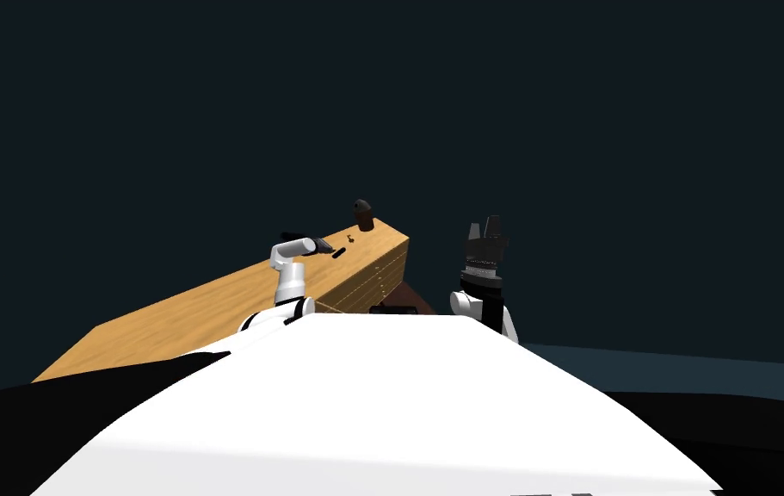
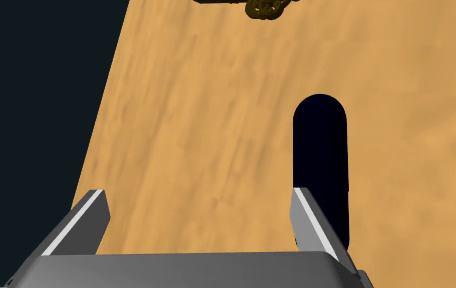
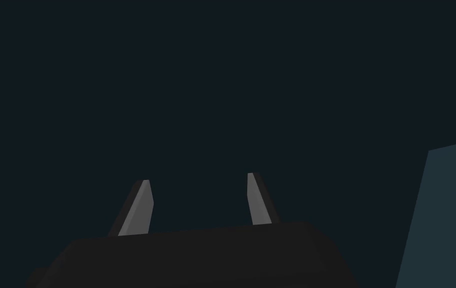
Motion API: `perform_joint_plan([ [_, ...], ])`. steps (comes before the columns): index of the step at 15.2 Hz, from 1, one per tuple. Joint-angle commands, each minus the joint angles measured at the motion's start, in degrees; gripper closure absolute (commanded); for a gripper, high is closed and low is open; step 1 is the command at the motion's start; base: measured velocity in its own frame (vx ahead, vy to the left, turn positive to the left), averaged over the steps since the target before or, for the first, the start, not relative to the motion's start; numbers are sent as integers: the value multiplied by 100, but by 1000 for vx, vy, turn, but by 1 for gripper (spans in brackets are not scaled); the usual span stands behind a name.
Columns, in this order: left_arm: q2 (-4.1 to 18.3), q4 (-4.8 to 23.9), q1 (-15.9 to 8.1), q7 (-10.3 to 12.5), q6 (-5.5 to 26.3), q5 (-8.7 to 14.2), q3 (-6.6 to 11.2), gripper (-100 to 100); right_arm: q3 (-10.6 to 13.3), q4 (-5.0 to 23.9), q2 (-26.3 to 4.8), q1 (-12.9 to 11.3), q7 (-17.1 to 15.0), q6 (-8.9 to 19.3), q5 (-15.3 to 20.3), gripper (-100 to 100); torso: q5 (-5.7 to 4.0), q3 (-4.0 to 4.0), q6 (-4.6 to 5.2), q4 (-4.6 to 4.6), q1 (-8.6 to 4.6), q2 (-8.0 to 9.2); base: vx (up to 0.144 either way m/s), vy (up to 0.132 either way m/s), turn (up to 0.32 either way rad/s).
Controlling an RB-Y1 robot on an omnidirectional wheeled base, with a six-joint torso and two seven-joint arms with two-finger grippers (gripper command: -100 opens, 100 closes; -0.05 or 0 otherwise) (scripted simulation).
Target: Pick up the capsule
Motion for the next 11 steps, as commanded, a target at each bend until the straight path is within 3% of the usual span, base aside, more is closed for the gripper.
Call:
perform_joint_plan([
  [1, -8, 97, -91, 95, 209, 16, 28, -100, 0, 0, 0, 0, 0, 0, 0, 0, 0, 0, 0, 0, 0, 0, -1, 1, -65],
  [9, -90, 638, -271, 380, 910, 153, 158, -100, 0, 0, 0, 0, 0, 0, 0, 0, 1, -1, -1, -1, 1, -1, 1, 2, -63],
  [10, -63, 543, -284, 352, 822, 134, 145, -100, 0, 0, 0, 0, 0, 0, 0, 0, 0, -1, -2, 0, 2, -1, 2, 3, -19],
  [11, -75, 722, -326, 367, 728, 99, 145, -100, 0, 0, 0, 0, 0, 0, 0, 0, 0, 0, -3, 0, 2, -1, 1, 10, -48],
])
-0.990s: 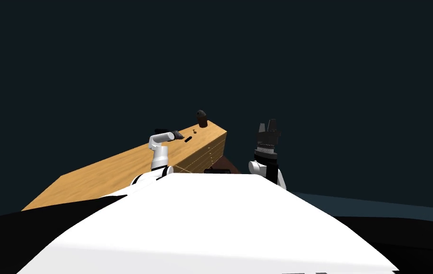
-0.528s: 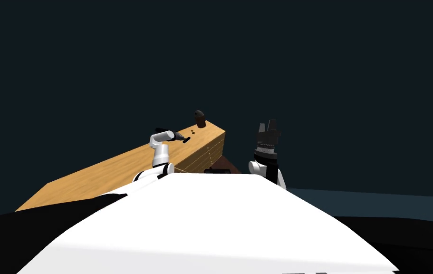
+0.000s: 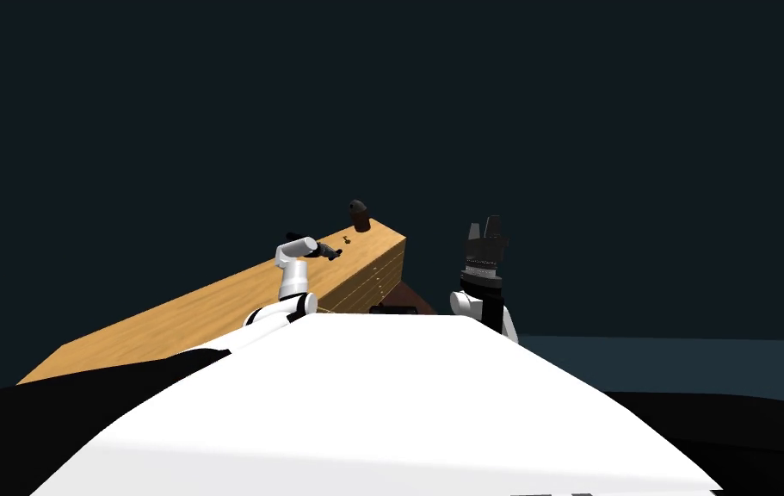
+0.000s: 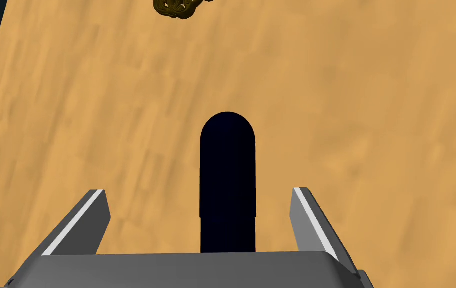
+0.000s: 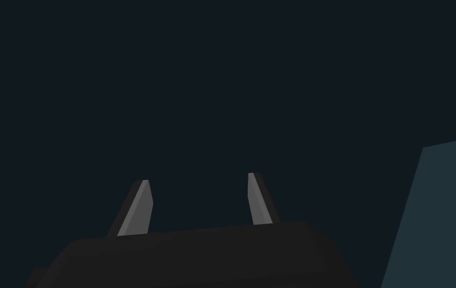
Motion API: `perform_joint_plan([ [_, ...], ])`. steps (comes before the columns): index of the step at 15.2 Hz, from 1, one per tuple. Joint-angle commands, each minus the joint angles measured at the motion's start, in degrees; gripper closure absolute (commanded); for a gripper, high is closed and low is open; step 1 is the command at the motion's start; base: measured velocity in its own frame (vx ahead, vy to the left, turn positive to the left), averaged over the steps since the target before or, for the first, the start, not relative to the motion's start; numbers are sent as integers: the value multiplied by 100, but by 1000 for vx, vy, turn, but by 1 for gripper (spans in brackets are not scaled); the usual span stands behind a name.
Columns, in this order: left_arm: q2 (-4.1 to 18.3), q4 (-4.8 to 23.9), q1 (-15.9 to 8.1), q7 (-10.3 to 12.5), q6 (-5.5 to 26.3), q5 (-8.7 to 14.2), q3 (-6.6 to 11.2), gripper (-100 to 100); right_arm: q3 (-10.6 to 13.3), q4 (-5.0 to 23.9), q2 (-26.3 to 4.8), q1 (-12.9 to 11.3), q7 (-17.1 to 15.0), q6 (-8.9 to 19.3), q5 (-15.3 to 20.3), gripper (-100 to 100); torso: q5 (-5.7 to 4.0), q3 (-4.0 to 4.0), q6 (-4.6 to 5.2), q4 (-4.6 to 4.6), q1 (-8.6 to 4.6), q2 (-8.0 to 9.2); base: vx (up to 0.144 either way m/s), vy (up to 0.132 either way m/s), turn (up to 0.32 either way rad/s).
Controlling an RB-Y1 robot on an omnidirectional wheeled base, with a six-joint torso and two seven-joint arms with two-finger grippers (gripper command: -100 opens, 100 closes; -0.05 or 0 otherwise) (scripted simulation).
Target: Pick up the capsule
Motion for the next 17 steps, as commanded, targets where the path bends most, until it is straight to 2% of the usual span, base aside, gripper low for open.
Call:
perform_joint_plan([
  [1, -9, 171, -45, 3, -152, -41, -5, -100, 0, 0, 0, 0, 0, 0, 0, 0, 0, 0, 0, 0, 0, 0, 0, 22, -66],
  [5, -34, 503, -123, 8, -430, -123, -13, -100, 0, 0, 0, 0, 0, 0, 0, 0, 2, 0, 0, 0, 9, 0, -2, 28, -60],
  [6, -27, 425, -104, 3, -352, -100, -11, -100, 0, 0, 0, 0, 0, 0, 0, 0, 2, 0, -1, 0, 9, 1, -2, 17, -21],
  [7, -29, 446, -107, 3, -381, -104, -12, 100, 0, 0, 0, 0, 0, 0, 0, 0, 2, 1, -2, 0, 6, 1, 0, 0, 0],
  [11, -29, 443, -109, 1, -384, -104, -13, 100, 0, 0, 0, 0, 0, 0, 0, 0, 2, -1, -3, -1, 4, -1, -1, -1, -4],
  [12, -18, 282, -71, 4, -245, -68, -8, 100, 0, 0, 0, 0, 0, 0, 0, 0, 2, -1, -3, -1, 3, -1, 0, -12, 58],
  [16, 7, -50, 7, -1, 33, 14, 1, 100, 0, 0, 0, 1, 0, 0, 0, 0, -3, 2, -7, 2, -11, 3, 4, -29, 76],
  [17, 5, 51, -20, 3, -61, -13, 1, 100, 0, 0, 0, 1, 0, 0, 0, 0, -3, 4, -6, 3, -13, 4, 0, -16, 26],
])
